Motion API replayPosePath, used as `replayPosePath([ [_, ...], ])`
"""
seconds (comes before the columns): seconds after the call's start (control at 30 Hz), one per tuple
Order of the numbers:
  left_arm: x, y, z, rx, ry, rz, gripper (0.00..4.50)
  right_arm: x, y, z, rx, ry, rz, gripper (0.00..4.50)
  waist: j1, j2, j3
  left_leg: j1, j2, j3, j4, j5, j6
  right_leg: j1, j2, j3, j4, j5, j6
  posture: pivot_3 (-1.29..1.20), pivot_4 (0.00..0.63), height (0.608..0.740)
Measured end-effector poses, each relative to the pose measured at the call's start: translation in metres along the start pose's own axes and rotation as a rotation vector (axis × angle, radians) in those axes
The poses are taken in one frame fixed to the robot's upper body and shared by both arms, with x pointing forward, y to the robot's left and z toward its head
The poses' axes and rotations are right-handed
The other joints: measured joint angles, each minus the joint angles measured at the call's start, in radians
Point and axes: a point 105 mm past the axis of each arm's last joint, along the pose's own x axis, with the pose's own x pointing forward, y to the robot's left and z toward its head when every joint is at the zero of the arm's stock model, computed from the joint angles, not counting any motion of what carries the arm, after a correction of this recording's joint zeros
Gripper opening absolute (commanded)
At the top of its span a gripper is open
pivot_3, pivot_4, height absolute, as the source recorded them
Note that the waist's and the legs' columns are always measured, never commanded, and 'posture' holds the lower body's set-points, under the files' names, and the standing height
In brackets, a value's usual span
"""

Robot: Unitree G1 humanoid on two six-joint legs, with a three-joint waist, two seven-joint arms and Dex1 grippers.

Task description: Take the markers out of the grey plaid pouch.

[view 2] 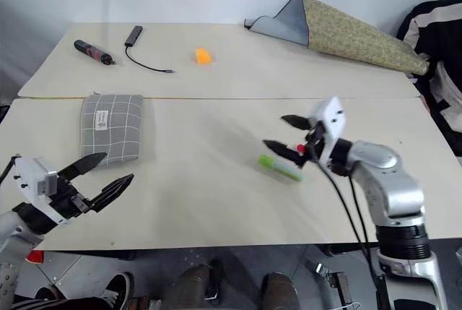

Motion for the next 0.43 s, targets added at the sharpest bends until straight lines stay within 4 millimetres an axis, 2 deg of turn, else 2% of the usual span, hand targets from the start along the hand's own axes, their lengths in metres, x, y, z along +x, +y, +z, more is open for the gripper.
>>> replayPosePath([
  [0.17, 0.002, -0.006, -0.02, 0.053, 0.058, -0.023, 4.46, -0.021, -0.041, -0.034, -0.051, 0.062, -0.247, 4.2, -0.003, 0.0, 0.0, 0.0, 0.001, 0.001, -0.002, 0.0, -0.001, -0.001, 0.001, -0.001, 0.002, 0.0, 0.0, 0.0, 0.15, 0.74],
  [0.3, 0.009, -0.008, -0.024, 0.045, 0.042, -0.029, 4.46, -0.042, -0.077, -0.055, -0.068, 0.11, -0.517, 4.2, -0.004, 0.0, 0.0, 0.001, 0.001, 0.001, 0.0, 0.002, 0.004, -0.001, 0.001, -0.001, 0.004, 0.0, 0.0, 0.0, 0.15, 0.74],
  [0.43, 0.017, -0.013, -0.024, 0.055, 0.037, -0.059, 4.46, -0.055, -0.093, -0.066, -0.034, 0.107, -0.672, 4.2, -0.004, 0.0, 0.0, 0.001, 0.001, 0.001, 0.001, 0.002, 0.003, 0.0, 0.001, -0.001, 0.004, 0.0, 0.0, 0.0, 0.15, 0.74],
])
